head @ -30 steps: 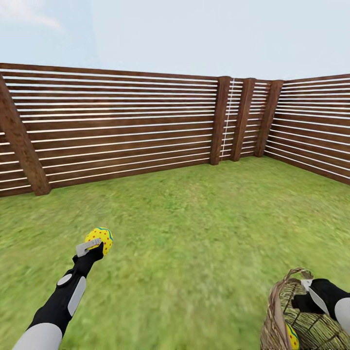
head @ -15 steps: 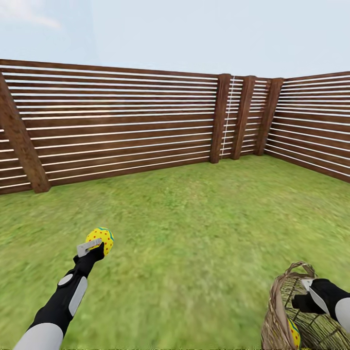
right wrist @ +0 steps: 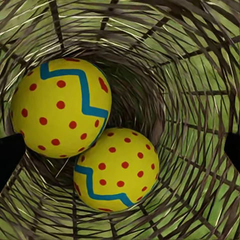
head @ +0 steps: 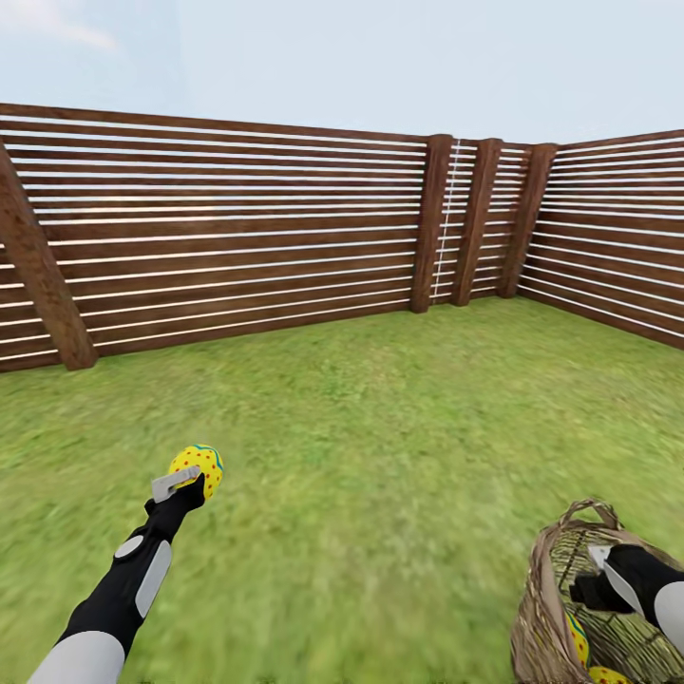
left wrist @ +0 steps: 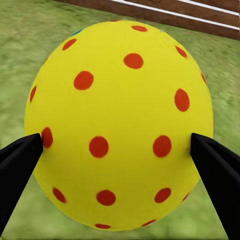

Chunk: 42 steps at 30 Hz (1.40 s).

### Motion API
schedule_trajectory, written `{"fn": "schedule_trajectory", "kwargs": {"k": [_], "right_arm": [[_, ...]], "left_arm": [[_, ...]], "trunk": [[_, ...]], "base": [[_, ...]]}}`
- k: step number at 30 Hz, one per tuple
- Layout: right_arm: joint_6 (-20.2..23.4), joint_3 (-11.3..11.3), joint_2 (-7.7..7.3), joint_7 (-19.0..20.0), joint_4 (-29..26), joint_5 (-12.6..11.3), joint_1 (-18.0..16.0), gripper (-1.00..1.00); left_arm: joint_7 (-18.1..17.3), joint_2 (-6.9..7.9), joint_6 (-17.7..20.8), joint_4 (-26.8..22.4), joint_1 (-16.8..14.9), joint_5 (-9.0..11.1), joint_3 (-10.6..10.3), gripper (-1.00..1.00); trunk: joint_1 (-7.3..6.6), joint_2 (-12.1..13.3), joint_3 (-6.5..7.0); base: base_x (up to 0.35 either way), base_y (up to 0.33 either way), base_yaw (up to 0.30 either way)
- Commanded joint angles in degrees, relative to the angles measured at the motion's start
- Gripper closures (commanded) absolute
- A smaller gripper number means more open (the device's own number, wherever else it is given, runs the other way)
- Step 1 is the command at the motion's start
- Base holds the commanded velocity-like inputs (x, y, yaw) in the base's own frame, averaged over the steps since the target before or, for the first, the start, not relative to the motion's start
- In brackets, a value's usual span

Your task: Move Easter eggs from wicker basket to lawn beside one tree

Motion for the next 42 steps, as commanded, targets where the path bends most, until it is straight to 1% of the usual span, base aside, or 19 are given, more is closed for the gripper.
{"fn": "schedule_trajectory", "kwargs": {"k": [1,8,14,16,18,21,37,42], "right_arm": [[0.3,0.5,-0.05,0.1,-0.1,-0.4,0.0,-1.0],[0.3,0.5,-0.14,0.1,-0.1,-0.4,0.0,-1.0],[0.3,0.5,-0.08,0.1,-0.1,-0.4,0.0,-1.0],[0.3,0.6,-0.06,0.1,-0.1,-0.4,0.0,-1.0],[0.3,0.6,-0.03,0.1,-0.1,-0.4,0.0,-1.0],[0.3,0.6,-0.04,0.1,-0.1,-0.4,0.0,-1.0],[0.3,0.6,0.11,0.1,-0.1,-0.3,0.0,-1.0],[0.3,0.6,0.2,0.1,-0.1,-0.3,0.0,-1.0]], "left_arm": [[-0.5,-0.02,-0.1,0.0,0.0,0.6,0.1,1.0],[-0.5,-0.04,-0.1,0.0,0.0,0.6,0.1,1.0],[-0.5,-0.53,-0.1,0.0,0.0,0.6,0.1,1.0],[-0.5,-0.54,-0.1,0.0,0.0,-0.1,0.1,1.0],[-0.5,-0.55,-0.1,0.0,0.0,-1.2,0.1,1.0],[-0.5,-0.65,-0.1,0.0,0.0,-1.7,0.1,1.0],[-0.5,-0.72,-0.1,0.0,0.0,-1.7,0.1,1.0],[-0.5,-1.02,-0.1,0.0,0.0,-1.7,0.1,1.0]], "trunk": [[0.01,0.0,-0.28],[0.19,-0.1,-1.83],[0.34,-0.2,-3.16],[0.4,-0.2,-3.6],[0.45,-0.3,-4.05],[0.52,-0.3,-4.71],[0.94,-0.5,-8.26],[1.07,-0.6,-9.36]], "base": [[0.0,0.0,0.0],[0.0,0.0,0.0],[0.0,0.0,0.0],[0.0,0.0,0.0],[0.0,0.0,0.0],[0.0,0.0,0.0],[0.0,0.0,0.0],[0.0,0.0,0.0]]}}
